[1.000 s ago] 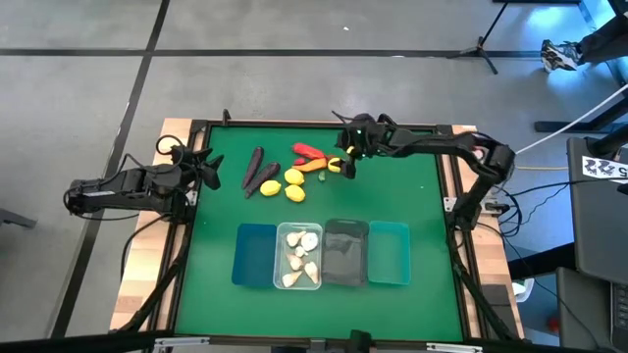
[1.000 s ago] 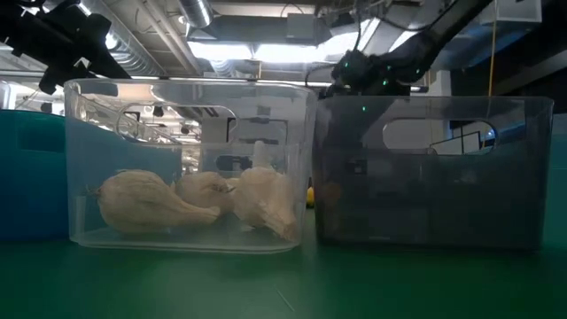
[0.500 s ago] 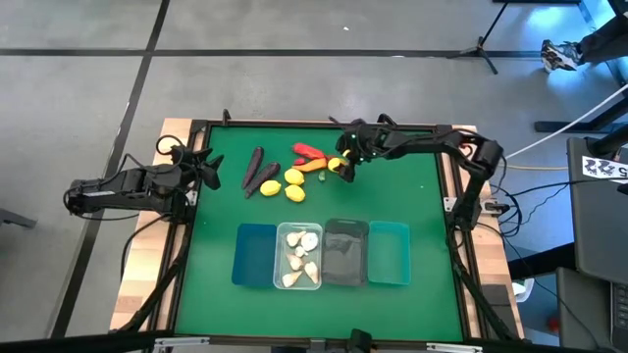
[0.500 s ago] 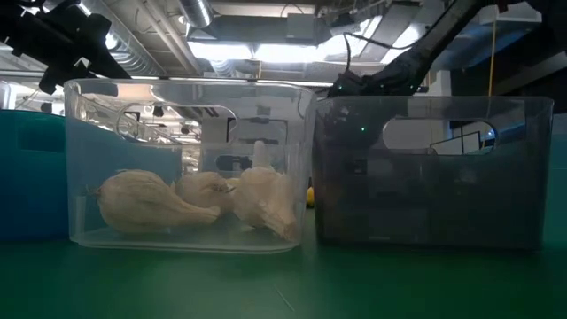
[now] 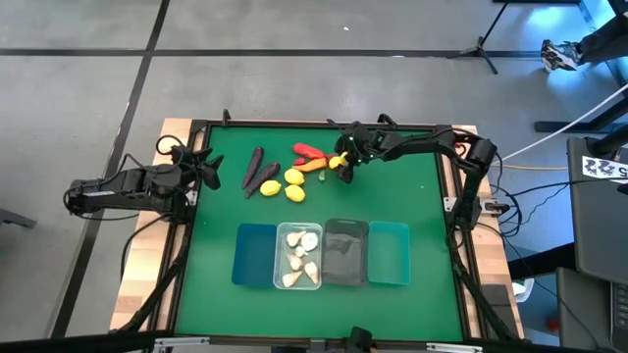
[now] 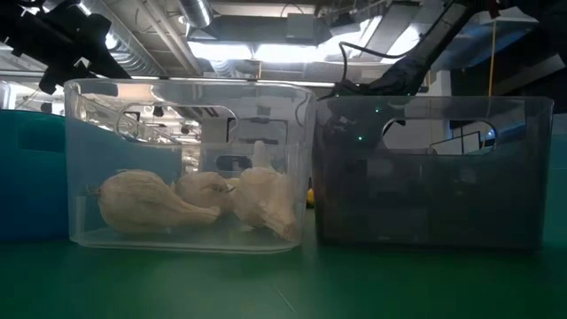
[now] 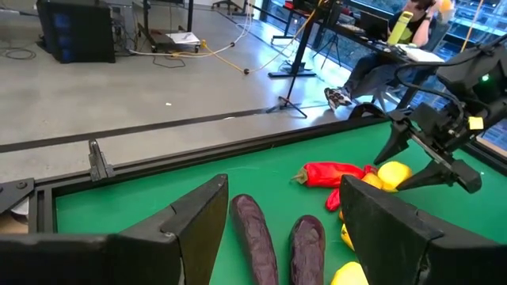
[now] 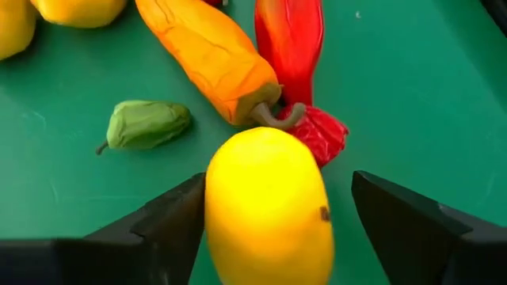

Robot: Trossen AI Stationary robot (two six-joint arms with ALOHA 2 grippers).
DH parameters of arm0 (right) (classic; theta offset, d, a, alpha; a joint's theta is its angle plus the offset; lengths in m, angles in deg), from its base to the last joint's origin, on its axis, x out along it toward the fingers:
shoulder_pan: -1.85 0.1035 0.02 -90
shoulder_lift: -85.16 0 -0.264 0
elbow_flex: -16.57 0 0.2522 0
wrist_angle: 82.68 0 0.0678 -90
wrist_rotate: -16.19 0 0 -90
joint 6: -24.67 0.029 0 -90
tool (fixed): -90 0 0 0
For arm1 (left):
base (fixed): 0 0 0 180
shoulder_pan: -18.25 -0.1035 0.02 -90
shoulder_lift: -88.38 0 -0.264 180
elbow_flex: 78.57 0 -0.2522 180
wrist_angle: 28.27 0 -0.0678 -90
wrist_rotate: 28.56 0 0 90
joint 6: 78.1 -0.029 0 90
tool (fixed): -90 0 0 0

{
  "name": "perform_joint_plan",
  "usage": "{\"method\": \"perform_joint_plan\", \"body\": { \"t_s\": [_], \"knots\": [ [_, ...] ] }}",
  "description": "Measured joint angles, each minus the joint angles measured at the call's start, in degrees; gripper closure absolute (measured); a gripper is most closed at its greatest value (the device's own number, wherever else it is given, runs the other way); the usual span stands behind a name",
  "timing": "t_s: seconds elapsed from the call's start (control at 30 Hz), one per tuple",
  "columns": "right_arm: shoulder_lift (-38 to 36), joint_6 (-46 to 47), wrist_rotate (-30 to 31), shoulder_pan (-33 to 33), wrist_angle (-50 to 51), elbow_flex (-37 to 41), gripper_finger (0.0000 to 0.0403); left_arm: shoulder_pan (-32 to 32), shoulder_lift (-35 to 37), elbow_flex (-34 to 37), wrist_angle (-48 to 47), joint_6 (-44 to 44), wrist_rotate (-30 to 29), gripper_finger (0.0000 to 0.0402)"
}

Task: Sort produce into baskets
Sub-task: Put the yellow lemon into the black bin

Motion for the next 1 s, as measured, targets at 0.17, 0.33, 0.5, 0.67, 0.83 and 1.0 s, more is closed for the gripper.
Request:
{"method": "perform_joint_plan", "body": {
  "t_s": [0.17,0.33,0.5,0.67,0.83,1.0],
  "knots": [
    [0.0,-0.03,-0.02,0.0,0.65,0.0,0.0158,-0.01,0.0,0.0,-0.01,0.0,0.0,0.0164],
    [0.0,-0.04,-0.02,0.0,0.61,0.0,0.0227,-0.01,0.0,0.0,-0.02,0.02,0.01,0.0164],
    [0.0,0.38,0.1,0.02,0.61,0.0,0.0237,0.0,0.0,-0.02,-0.02,0.02,0.0,0.0164],
    [-0.16,1.25,0.43,0.02,0.74,0.0,0.0219,-0.02,0.0,-0.01,-0.02,0.03,0.0,0.0164],
    [-2.46,1.37,-0.05,0.02,1.84,0.0,0.023,-0.02,0.0,0.0,-0.02,0.02,0.0,0.0164],
    [-6.98,1.34,-0.14,0.02,4.88,0.0,0.0232,0.0,0.0,0.0,-0.02,0.02,0.0,0.0164]
  ]
}}
